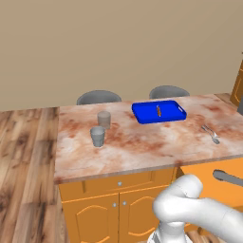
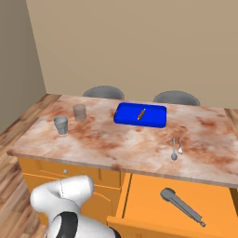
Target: Take the tongs from the drawer on the right and place them on the dining counter next to the tray containing the kebab skewer.
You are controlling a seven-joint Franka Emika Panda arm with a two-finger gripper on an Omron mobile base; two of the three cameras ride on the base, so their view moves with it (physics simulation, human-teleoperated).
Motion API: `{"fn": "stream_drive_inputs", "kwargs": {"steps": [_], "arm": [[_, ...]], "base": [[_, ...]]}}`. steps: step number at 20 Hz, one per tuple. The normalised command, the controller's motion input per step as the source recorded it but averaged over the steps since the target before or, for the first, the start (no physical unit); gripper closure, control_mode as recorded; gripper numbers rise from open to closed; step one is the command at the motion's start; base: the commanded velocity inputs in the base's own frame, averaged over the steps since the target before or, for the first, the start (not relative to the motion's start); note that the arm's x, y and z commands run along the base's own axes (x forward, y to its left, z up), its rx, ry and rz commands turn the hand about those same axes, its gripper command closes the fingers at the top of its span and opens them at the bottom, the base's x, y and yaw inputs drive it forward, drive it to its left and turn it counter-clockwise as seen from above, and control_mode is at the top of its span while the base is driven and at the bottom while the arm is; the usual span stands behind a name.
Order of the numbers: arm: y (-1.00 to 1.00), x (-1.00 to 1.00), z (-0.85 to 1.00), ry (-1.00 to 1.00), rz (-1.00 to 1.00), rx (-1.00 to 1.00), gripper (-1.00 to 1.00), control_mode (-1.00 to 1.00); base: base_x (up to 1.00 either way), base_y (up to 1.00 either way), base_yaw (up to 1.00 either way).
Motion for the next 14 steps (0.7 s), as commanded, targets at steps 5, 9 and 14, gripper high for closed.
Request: {"fn": "stream_drive_inputs", "kwargs": {"steps": [5,9,14], "arm": [[1.00,0.00,0.38,0.19,0.00,-0.43,-1.00,-1.00],[0.95,0.04,0.43,0.12,0.00,-0.30,-1.00,-1.00],[0.12,-0.04,0.06,-0.01,-0.01,-0.04,-1.00,-1.00]], "base": [[0.00,0.00,0.00],[0.00,0.00,0.00],[0.00,0.00,0.00]]}}
